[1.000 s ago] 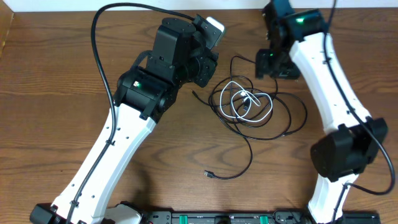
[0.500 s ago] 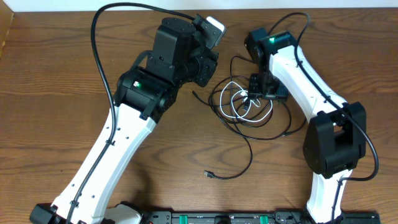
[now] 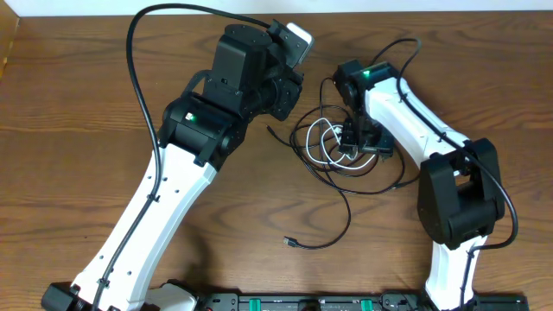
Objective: Untangle cables
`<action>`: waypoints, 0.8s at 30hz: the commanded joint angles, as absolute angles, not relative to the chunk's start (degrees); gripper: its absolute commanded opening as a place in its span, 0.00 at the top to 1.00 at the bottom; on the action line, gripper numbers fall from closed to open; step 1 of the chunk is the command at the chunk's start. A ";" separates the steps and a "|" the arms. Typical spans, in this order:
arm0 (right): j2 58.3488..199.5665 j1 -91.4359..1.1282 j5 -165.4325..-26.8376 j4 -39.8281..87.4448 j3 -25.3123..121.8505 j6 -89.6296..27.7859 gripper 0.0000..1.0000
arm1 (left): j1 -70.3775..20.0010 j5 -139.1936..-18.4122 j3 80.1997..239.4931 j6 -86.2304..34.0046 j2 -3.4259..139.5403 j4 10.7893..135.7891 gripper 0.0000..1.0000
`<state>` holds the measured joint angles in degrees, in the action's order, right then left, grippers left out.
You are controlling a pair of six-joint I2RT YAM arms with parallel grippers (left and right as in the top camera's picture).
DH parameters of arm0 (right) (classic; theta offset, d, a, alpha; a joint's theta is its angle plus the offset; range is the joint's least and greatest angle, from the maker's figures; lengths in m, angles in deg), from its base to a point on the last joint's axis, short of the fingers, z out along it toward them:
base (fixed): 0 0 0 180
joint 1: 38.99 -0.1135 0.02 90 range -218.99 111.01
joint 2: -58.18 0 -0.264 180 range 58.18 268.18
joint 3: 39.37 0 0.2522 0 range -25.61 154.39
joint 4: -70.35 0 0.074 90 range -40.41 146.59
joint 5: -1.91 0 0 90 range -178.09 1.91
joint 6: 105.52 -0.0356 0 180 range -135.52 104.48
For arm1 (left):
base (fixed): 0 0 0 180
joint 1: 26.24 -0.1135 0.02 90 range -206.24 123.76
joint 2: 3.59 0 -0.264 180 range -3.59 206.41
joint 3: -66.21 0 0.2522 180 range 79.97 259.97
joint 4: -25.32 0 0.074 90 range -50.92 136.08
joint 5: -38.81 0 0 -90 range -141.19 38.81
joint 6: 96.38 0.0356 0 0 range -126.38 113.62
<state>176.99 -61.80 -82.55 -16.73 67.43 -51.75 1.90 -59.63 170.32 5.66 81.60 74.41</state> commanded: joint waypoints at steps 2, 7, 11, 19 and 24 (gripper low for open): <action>177.36 -62.83 -82.88 -15.61 65.98 -53.26 0.33 | 1.64 -59.50 170.49 6.01 82.12 74.15 0.63; 177.36 -62.67 -82.88 -12.92 62.88 -53.43 0.32 | 1.64 -59.50 170.49 6.01 82.12 74.11 0.63; 177.36 -62.67 -82.86 -10.76 60.48 -53.41 0.33 | 1.64 -59.53 170.49 6.01 82.12 74.09 0.63; 177.36 -62.67 -82.88 -8.49 59.86 -53.19 0.51 | 1.64 -59.50 170.49 6.01 82.12 74.13 0.63; 177.36 -62.61 -82.92 -7.72 59.86 -52.71 0.91 | 1.64 -59.50 170.49 6.01 82.12 74.13 0.63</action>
<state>176.99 -62.48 -83.38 -8.05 60.06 -52.34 1.90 -59.63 170.32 5.66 81.60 74.41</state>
